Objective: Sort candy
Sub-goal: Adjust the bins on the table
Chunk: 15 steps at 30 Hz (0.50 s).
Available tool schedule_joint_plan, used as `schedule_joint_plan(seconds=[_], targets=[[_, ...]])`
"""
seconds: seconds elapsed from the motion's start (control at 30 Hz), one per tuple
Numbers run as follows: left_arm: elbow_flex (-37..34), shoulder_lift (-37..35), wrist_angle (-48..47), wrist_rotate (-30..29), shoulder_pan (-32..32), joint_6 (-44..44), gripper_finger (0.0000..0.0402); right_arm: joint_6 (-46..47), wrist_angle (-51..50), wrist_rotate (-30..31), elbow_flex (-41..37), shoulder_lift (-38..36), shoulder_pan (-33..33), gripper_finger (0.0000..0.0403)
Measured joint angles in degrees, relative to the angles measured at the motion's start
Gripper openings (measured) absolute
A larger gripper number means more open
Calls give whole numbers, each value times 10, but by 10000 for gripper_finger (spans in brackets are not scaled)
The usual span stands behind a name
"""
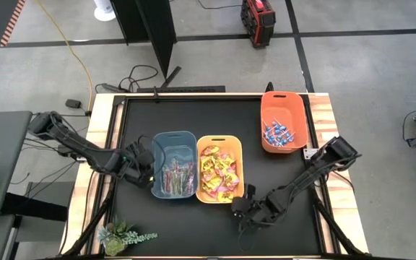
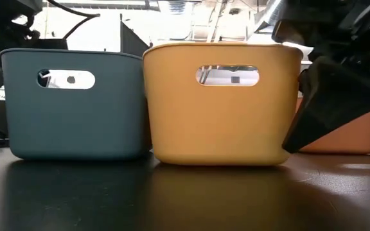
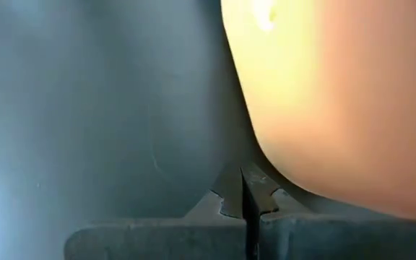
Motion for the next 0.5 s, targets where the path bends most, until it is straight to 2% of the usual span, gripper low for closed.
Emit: schedule_joint_plan(seconds=[0.4,0.5], targets=[[0,0,0,16,-52,-48,0,-4,-37,4,0,0,-28,0],[0,0,0,30,-60,-65,0,-4,-38,-31,0,-3,-22,0]])
